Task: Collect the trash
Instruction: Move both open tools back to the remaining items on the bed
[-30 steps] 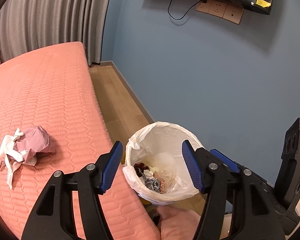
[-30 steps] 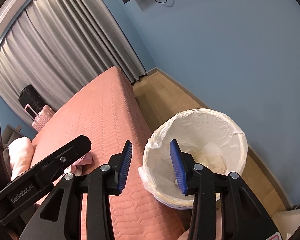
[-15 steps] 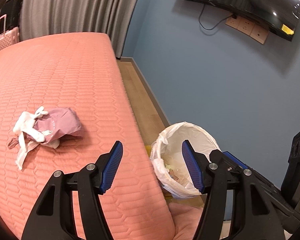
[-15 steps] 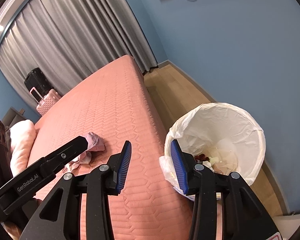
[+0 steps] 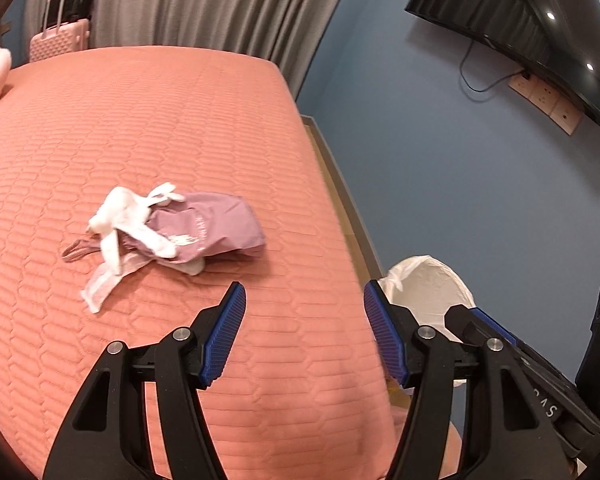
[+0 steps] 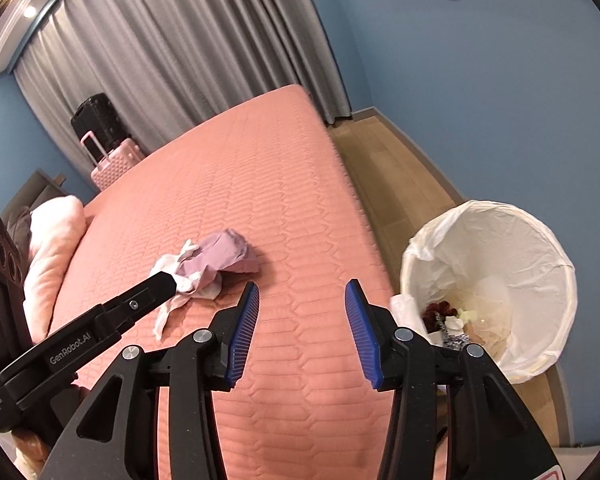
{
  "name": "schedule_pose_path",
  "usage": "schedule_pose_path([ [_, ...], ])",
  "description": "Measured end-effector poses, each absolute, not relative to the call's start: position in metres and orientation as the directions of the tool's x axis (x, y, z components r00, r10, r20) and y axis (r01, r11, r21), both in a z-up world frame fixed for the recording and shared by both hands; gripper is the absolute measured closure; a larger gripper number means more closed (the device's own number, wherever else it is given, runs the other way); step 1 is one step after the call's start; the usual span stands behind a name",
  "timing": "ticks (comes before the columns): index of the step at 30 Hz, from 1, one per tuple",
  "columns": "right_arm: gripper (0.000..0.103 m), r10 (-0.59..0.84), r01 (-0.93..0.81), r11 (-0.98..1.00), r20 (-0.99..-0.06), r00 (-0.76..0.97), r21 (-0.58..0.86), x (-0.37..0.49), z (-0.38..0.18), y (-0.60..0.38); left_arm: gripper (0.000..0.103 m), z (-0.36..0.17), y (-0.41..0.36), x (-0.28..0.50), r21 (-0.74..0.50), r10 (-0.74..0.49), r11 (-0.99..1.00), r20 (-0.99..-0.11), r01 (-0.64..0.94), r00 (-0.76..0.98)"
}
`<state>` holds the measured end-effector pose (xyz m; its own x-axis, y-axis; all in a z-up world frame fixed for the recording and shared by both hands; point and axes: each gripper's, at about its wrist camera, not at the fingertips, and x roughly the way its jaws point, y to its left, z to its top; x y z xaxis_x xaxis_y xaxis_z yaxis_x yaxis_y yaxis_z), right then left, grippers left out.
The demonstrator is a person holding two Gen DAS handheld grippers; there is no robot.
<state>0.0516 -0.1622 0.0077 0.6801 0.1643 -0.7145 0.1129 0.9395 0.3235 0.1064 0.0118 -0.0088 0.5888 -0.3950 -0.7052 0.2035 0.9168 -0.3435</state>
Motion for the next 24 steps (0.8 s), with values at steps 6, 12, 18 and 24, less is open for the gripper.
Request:
schedule_pose_path([
  [6, 0.058, 0.206, 0.057, 0.948, -0.738, 0.642, 0.314, 0.068, -0.006, -0.126, 0.043, -0.025, 0.055, 0.113, -0.35, -0.344, 0.93, -0.726, 0.111, 0.596],
  [12, 0.058, 0.244, 0.015, 0.949, -0.764, 0.597, 0.315, 0.09, -0.025, -0.093, 0.031, -0.044, 0.1, 0.126, -0.347, -0.28, 0.938, -0.75, 0.004, 0.6],
  [18, 0.058, 0.265, -0.017, 0.951, -0.785, 0.56, 0.308, 0.122, -0.044, -0.063, 0.031, -0.06, 0.14, 0.147, -0.349, -0.236, 0.934, -0.77, -0.081, 0.593],
  [24, 0.058, 0.278, -0.025, 0.949, -0.801, 0.53, 0.313, 0.158, -0.065, -0.04, 0.031, -0.07, 0.162, 0.178, -0.35, -0.214, 0.928, -0.782, -0.128, 0.586],
])
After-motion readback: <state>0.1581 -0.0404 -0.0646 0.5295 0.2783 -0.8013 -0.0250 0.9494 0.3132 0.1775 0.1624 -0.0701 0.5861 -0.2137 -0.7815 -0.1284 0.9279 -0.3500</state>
